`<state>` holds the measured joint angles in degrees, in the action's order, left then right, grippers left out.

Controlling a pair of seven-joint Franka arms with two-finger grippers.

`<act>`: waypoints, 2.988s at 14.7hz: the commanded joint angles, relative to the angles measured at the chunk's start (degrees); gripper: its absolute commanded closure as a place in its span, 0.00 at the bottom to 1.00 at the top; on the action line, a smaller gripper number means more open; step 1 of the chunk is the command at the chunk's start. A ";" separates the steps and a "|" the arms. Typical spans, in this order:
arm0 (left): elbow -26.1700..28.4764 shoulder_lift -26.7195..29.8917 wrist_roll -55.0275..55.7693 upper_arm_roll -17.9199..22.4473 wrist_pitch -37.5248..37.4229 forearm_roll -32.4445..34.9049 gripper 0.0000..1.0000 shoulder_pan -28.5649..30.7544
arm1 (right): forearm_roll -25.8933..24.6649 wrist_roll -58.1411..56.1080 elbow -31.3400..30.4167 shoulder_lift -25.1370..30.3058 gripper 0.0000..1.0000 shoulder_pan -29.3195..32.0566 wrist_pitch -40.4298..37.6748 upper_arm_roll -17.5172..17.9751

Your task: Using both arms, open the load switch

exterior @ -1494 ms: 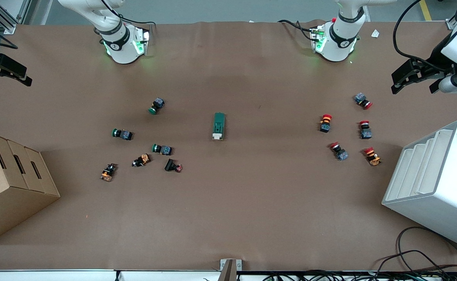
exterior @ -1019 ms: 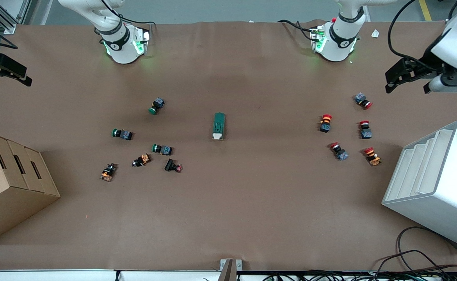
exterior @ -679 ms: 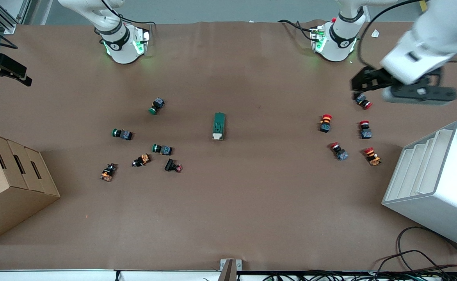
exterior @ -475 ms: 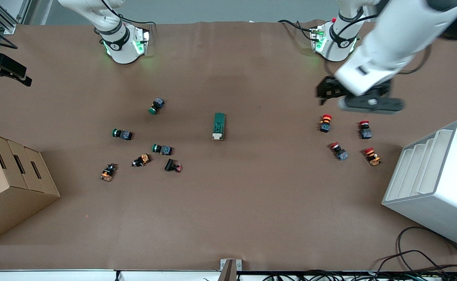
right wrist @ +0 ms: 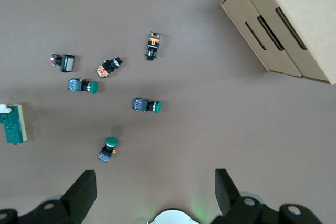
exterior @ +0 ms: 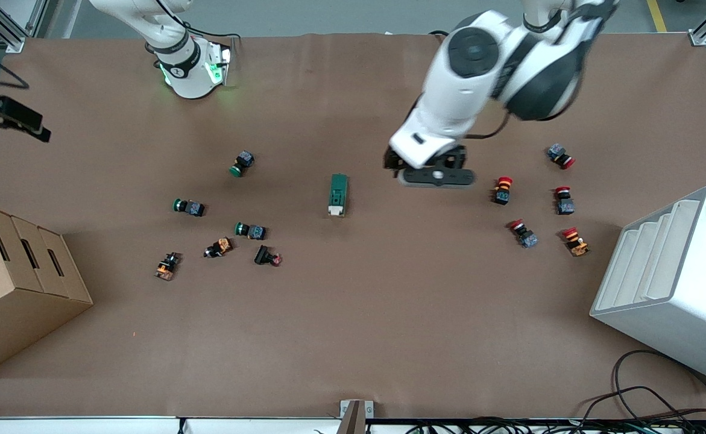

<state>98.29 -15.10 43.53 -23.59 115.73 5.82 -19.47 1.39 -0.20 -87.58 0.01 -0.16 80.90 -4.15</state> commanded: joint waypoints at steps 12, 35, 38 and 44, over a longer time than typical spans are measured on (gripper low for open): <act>0.15 -20.75 54.00 0.03 13.12 45.65 0.02 -22.35 | 3.25 34.76 1.36 -14.50 0.00 -5.37 3.73 3.43; 7.44 -36.92 104.74 0.91 -7.26 108.77 0.04 -31.24 | 9.77 114.02 2.33 -45.53 0.00 -32.01 38.27 10.03; 7.27 -39.30 104.83 0.91 -9.82 111.60 0.04 -31.42 | 11.62 114.02 2.33 -45.71 0.00 -33.06 37.75 10.56; 6.91 -39.48 104.83 1.26 -10.00 113.01 0.03 -32.12 | 12.41 114.02 6.80 -45.36 0.00 -32.36 26.17 12.94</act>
<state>106.25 -52.72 148.54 -22.92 105.15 117.28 -50.98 12.63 113.21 -83.60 -45.46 -33.19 112.09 8.07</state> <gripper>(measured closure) 0.040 0.000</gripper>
